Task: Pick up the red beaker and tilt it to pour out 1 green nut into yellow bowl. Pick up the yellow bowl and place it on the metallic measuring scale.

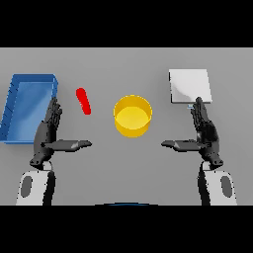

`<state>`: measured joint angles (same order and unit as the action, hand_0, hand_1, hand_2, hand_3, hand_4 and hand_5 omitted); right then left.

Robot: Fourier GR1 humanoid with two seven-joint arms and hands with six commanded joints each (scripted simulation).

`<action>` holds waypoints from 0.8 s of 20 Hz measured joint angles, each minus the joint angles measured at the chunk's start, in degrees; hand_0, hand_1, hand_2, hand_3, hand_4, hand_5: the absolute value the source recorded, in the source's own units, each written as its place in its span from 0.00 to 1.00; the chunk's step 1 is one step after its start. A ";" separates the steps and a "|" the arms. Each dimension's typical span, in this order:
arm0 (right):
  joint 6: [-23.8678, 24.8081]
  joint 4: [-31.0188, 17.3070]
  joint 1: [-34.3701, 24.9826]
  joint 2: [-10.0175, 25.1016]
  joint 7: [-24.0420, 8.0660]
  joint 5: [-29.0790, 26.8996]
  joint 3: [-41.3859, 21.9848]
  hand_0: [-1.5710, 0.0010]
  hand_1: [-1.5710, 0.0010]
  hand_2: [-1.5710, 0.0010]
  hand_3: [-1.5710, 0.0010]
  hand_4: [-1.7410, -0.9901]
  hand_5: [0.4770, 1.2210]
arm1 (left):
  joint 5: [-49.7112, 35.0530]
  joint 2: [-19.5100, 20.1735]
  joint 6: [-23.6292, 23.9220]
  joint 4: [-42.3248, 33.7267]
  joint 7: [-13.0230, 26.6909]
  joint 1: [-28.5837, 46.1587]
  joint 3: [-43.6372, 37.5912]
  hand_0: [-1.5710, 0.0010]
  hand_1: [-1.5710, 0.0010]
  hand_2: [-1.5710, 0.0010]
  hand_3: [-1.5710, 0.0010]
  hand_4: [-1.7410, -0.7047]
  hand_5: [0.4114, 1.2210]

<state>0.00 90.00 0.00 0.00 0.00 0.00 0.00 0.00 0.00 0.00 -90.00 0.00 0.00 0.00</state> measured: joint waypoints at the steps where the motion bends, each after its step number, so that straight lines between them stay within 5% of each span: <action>1: 0.11 0.01 -0.02 -0.14 -0.01 0.07 -0.11 1.00 1.00 1.00 1.00 0.76 0.16 | -0.10 0.11 0.02 0.07 0.08 -0.11 -0.13 1.00 1.00 1.00 1.00 0.57 0.23; 6: 0.97 -0.17 -0.20 -1.10 -0.29 1.04 -0.82 1.00 1.00 1.00 1.00 0.76 0.16 | -0.95 1.21 -0.59 1.84 0.12 -1.26 -1.45 1.00 1.00 1.00 1.00 0.57 0.23; 8: 4.51 3.32 3.65 1.84 6.13 12.61 -5.68 1.00 1.00 1.00 1.00 0.77 0.16 | 2.55 3.54 -1.66 -2.92 -1.89 2.48 1.57 1.00 1.00 1.00 1.00 0.56 0.23; 11: 6.43 5.65 5.22 2.12 3.86 18.31 -8.33 1.00 1.00 1.00 1.00 0.77 0.15 | 3.82 4.99 -2.04 -5.65 1.96 3.04 2.79 1.00 1.00 1.00 1.00 0.56 0.23; 16: 5.36 7.56 6.20 2.35 3.24 16.90 -8.12 1.00 1.00 1.00 1.00 0.71 0.18 | 6.24 5.10 -2.03 -5.44 2.80 3.24 4.51 1.00 1.00 1.00 1.00 0.56 0.24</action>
<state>5.36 97.56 6.20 2.35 3.24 16.90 -8.12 6.24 5.10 -2.03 -95.44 2.80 3.24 4.51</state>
